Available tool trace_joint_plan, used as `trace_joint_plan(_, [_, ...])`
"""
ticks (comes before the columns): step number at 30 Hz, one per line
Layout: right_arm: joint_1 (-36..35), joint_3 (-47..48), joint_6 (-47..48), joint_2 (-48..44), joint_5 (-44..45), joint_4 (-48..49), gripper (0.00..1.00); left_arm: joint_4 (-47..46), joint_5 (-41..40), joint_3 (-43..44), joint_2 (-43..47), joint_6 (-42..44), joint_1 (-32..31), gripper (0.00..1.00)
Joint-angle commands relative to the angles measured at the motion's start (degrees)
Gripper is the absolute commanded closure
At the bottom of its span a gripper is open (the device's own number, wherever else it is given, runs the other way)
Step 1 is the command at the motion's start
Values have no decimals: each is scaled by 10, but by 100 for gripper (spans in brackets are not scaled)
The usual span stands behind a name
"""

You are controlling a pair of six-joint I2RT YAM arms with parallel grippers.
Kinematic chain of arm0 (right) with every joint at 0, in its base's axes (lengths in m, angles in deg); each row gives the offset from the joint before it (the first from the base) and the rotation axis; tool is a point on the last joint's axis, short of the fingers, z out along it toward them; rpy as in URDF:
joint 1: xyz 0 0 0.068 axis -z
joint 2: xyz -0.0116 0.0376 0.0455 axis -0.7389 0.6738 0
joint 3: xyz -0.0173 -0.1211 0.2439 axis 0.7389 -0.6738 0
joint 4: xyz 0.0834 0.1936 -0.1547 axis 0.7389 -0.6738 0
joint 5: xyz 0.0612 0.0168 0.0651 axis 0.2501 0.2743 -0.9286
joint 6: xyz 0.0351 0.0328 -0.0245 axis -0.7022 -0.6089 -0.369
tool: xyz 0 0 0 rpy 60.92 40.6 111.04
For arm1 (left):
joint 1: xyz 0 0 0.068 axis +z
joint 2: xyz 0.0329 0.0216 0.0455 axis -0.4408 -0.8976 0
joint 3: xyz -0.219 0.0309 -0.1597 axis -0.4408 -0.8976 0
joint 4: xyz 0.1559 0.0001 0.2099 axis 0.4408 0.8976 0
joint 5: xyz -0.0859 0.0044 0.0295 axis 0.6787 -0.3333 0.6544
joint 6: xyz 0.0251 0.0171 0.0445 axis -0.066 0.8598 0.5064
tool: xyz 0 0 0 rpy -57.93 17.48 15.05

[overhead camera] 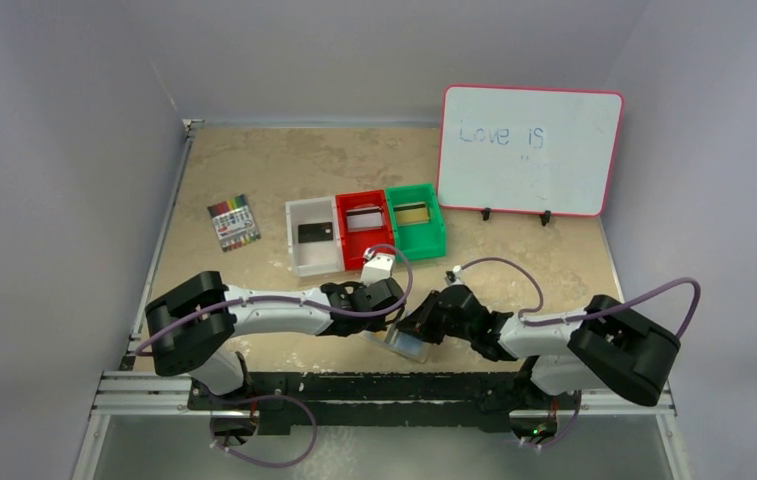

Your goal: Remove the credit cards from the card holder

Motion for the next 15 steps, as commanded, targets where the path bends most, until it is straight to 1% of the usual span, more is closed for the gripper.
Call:
trace_joint_plan(1, [3, 0, -12, 21, -12, 71, 89, 27, 14, -9, -29, -1, -7, 91])
trace_joint_plan(3, [4, -2, -14, 28, -17, 89, 92, 28, 14, -9, -27, -2, -7, 92])
trace_joint_plan(5, [5, -5, -16, 31, -19, 102, 92, 27, 15, -8, -27, -1, -7, 93])
trace_joint_plan(9, [5, -6, -15, 27, -17, 100, 100, 29, 9, -9, -25, -3, -7, 93])
trace_joint_plan(13, [6, -3, -14, 6, -10, 57, 100, 43, -14, -7, -20, -14, -7, 94])
trace_joint_plan(15, [5, -11, -16, -7, -9, 50, 100, 50, -26, -7, -17, -22, -7, 94])
